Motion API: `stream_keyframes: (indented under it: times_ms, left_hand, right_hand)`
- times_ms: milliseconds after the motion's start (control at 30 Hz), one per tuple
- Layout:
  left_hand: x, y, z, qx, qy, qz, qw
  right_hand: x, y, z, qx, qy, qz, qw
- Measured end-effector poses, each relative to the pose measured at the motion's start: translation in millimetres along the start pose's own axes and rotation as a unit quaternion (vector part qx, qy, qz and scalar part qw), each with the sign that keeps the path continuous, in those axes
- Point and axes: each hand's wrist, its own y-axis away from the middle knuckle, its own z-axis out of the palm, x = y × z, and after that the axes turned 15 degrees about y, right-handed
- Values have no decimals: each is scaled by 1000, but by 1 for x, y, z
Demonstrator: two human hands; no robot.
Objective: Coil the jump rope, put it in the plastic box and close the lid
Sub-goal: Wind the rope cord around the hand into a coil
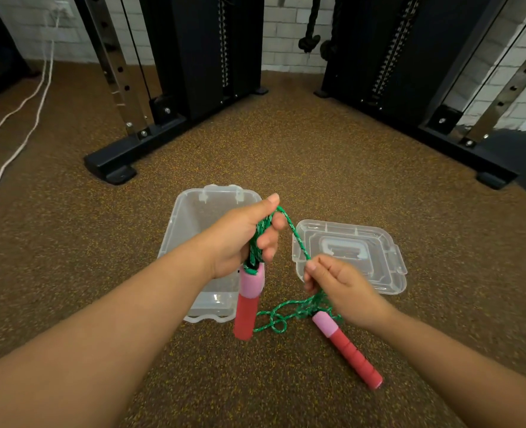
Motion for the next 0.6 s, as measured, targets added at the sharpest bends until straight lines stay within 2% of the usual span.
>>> stream_keyframes:
  times_ms: [67,167,233,300,467,600]
  left_hand:
    - [4,0,0,8,58,4,998]
    - [8,0,-2,15,99,9,995]
    - [9,1,-3,11,88,7,996]
    - [8,1,-2,-1,65,-2,998]
    - [4,1,1,-36,13,-32,999]
    - [2,1,4,-60,17,-50,997]
  right_hand:
    - [7,6,7,-1,82,2,997]
    - [19,12,13,-13,245,-10,969]
    - [21,11,13,-40,270,-16,962]
    - [16,5,11,-39,233,-5,972]
    - [-9,-17,4,57,95,-35,993]
    - [-20,-33,8,48,7,-73,996]
